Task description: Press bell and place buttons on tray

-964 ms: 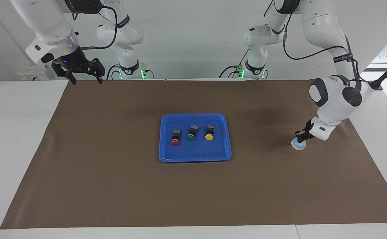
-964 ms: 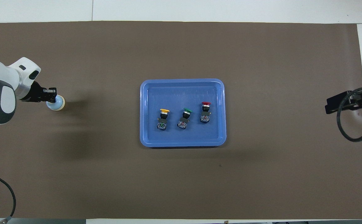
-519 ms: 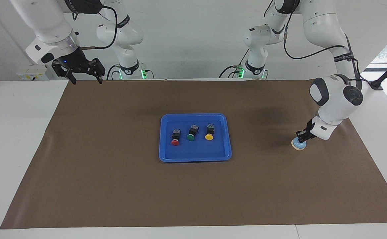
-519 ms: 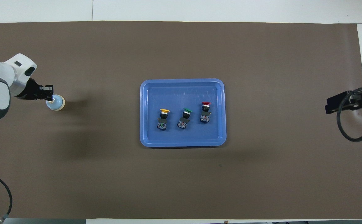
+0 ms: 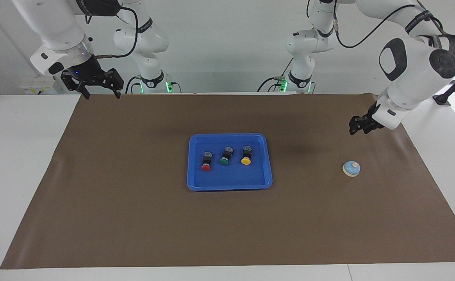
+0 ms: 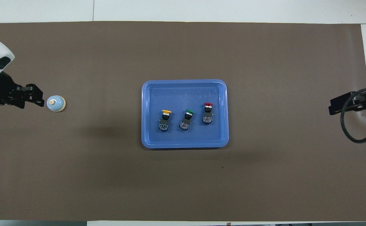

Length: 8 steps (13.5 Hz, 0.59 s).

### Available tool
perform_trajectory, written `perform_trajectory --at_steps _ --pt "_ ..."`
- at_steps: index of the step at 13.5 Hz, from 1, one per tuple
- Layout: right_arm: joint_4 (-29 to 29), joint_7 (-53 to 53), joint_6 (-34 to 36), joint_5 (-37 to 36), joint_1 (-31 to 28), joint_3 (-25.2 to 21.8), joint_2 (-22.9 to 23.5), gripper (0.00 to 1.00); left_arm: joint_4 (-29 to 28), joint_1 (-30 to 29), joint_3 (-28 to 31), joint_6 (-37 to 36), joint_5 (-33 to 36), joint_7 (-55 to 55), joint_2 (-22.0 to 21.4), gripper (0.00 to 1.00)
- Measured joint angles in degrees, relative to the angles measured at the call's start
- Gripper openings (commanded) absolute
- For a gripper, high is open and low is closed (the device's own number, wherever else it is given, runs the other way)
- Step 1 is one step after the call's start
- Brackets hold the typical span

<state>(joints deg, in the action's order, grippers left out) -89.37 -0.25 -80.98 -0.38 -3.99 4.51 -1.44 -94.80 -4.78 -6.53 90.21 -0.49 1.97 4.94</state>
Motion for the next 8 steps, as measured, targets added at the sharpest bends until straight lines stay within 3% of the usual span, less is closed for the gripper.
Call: perform_trajectory --at_steps 3,8 --pt "0.00 0.00 0.00 0.00 0.00 0.00 0.00 1.00 -0.19 -0.04 0.24 -3.28 0.01 0.00 -2.62 1.00" --pt "0.00 0.00 0.00 0.00 0.00 0.00 0.00 1.00 -0.62 2.17 1.74 -4.11 -0.01 0.00 -2.77 1.00"
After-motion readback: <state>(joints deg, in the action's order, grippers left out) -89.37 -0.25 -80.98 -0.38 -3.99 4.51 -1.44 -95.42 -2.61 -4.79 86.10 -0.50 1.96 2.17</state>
